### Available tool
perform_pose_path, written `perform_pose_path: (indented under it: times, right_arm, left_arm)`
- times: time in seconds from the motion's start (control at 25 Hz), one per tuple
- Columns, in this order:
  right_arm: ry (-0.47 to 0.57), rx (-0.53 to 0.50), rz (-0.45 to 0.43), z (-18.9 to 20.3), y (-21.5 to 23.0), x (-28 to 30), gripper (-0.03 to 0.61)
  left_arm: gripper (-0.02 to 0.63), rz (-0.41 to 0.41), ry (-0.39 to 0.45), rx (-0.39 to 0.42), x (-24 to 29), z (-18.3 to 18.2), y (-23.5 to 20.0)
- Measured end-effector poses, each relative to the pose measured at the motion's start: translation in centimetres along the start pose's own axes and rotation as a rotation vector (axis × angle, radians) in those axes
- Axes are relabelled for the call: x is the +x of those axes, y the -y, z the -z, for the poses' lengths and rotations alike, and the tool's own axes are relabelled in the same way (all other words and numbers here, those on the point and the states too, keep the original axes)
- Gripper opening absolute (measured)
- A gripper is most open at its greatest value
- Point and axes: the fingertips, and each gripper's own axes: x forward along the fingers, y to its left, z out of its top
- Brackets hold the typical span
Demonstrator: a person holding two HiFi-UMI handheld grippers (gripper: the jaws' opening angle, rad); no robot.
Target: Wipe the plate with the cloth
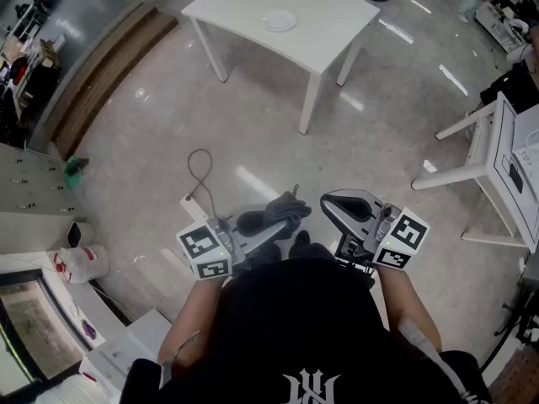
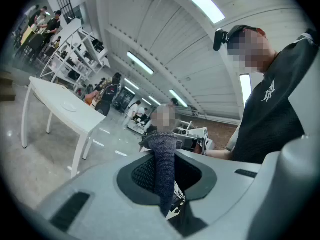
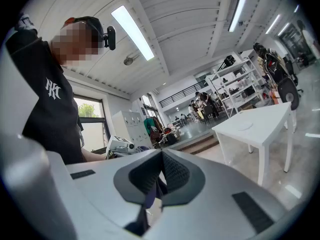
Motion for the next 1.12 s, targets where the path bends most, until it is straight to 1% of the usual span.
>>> perform_pose_path:
  times: [0.2, 0.36, 0.48, 0.56, 0.6, 0.64, 0.68, 0.76, 0.84, 1.12]
  right_arm:
    - [0.056, 0.030, -0.011, -0.9, 2.0, -0.5, 0.006]
    - [0.023, -0.010, 0.009, -0.5, 4.5, -0.7, 0.008]
    - [0.022, -0.005, -0.001, -0.8, 6.6, -0.3, 0.008]
    - [0.023, 0.009, 0.000, -1.1, 8.1, 0.5, 0.022]
    - [0.023, 0.018, 0.002, -1.3, 8.9, 1.1, 0.049]
    - [0.024, 0.026, 0.002, -1.4, 9.7, 1.9, 0.092]
    - [0.025, 0.033, 0.003, -1.7, 10.7, 2.7, 0.098]
    - [0.025, 0.039, 0.013, -2.2, 12.9, 4.3, 0.091]
    - [0.016, 0.043, 0.029, -3.0, 15.2, 6.0, 0.086]
    - [-0.022, 0.092, 0.058, -6.7, 22.7, 14.4, 0.080]
  left_arm:
    - [0.051, -0.039, 0.009, 0.007, 1.3, -0.4, -1.6]
    - [0.051, -0.100, 0.020, 0.004, 1.5, -0.7, -3.7]
    - [0.051, -0.138, 0.025, -0.015, 1.2, -0.8, -5.8]
    - [0.051, -0.152, 0.030, -0.043, 0.8, -0.9, -7.4]
    - [0.051, -0.156, 0.029, -0.057, 0.5, -0.9, -8.3]
    - [0.051, -0.159, 0.028, -0.069, 0.3, -0.9, -9.5]
    - [0.051, -0.161, 0.028, -0.078, 0.2, -1.1, -10.7]
    - [0.051, -0.157, 0.031, -0.092, 0.2, -1.8, -13.6]
    - [0.051, -0.144, 0.034, -0.091, 0.5, -3.2, -16.7]
    - [0.051, -0.120, 0.043, -0.076, -0.6, -10.6, -28.4]
